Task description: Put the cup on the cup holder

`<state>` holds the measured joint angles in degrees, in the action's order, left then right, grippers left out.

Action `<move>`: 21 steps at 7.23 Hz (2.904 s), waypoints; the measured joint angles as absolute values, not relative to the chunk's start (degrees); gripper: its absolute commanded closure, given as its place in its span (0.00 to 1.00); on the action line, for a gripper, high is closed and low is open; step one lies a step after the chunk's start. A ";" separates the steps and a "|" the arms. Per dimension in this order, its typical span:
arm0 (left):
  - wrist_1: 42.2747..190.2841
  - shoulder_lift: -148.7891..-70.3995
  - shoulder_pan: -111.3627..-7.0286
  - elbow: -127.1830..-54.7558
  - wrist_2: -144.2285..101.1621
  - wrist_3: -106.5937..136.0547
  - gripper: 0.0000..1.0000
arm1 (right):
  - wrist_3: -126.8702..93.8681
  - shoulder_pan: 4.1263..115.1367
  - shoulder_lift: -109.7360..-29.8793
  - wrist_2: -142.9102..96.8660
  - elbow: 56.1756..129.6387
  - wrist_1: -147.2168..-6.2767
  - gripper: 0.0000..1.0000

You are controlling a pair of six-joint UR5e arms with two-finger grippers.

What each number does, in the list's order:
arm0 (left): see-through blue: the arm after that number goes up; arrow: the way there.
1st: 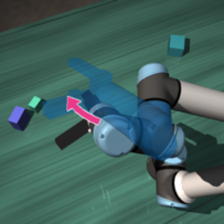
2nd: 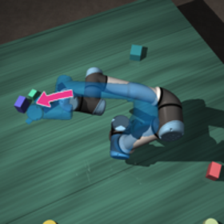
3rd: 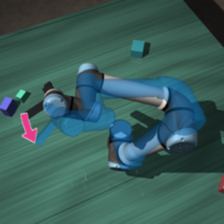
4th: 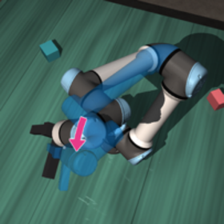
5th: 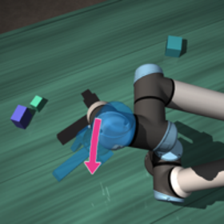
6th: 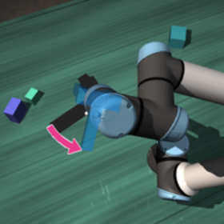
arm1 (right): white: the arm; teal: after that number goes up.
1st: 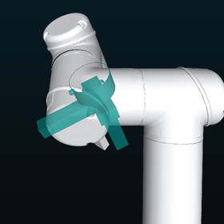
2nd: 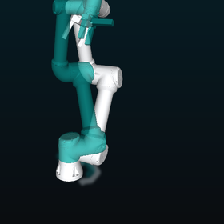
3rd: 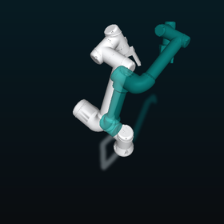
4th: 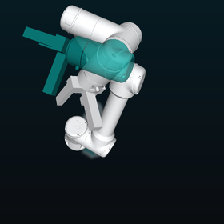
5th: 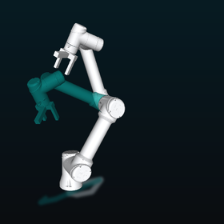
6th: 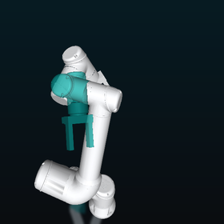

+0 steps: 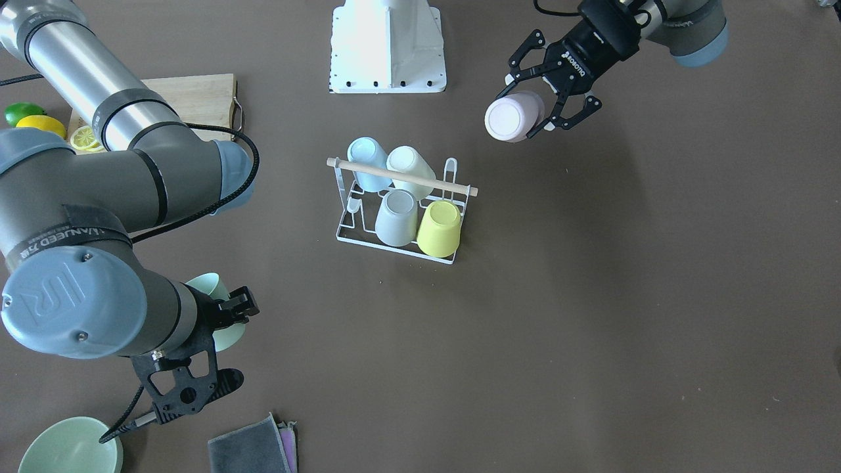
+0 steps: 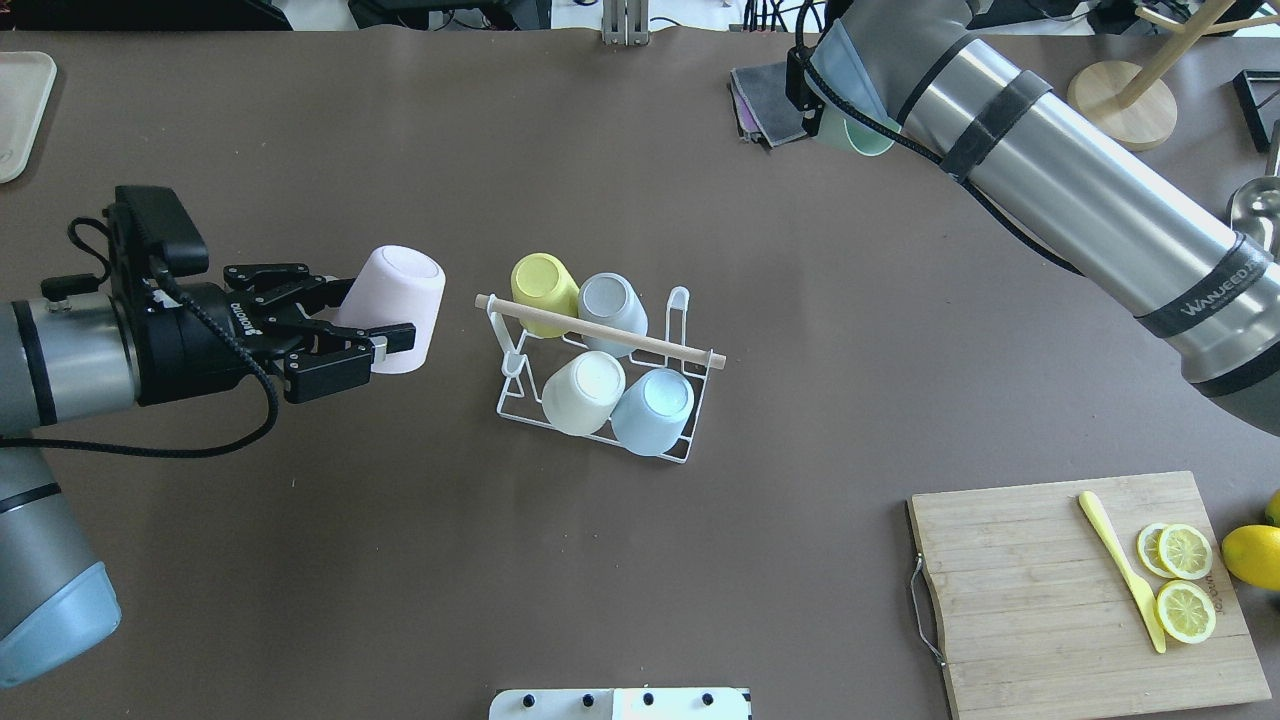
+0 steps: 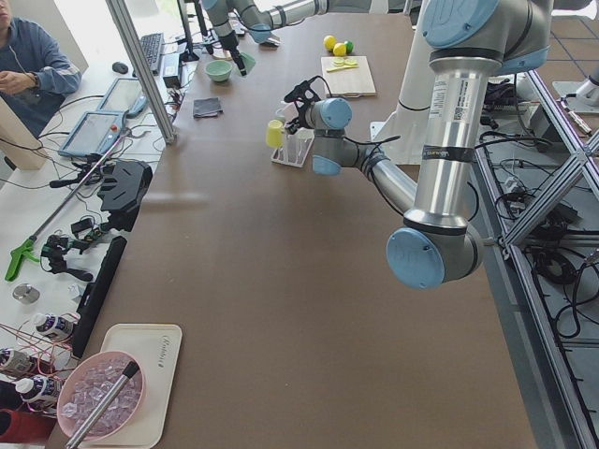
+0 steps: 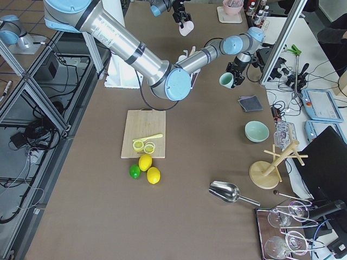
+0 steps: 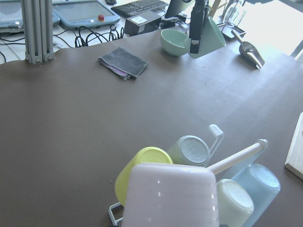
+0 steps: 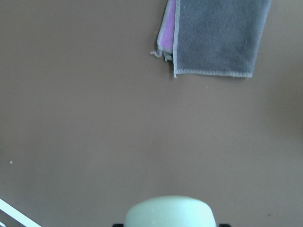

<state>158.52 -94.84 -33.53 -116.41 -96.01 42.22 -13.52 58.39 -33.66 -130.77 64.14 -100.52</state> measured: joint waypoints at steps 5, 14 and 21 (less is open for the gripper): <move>162.57 -95.98 -22.04 -112.29 -73.09 42.43 1.00 | -32.69 59.13 -42.66 -127.45 65.54 -56.34 1.00; 162.48 -105.69 -20.24 -103.41 -72.16 42.35 1.00 | -50.18 45.40 -57.12 -100.40 73.59 0.45 1.00; 162.77 -105.97 -20.01 -101.57 -69.24 42.38 0.05 | -49.68 32.89 -56.61 -86.51 72.60 14.05 1.00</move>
<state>162.77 -105.97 -20.01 -101.57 -69.24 42.38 -49.68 32.89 -56.61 -86.51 72.60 14.05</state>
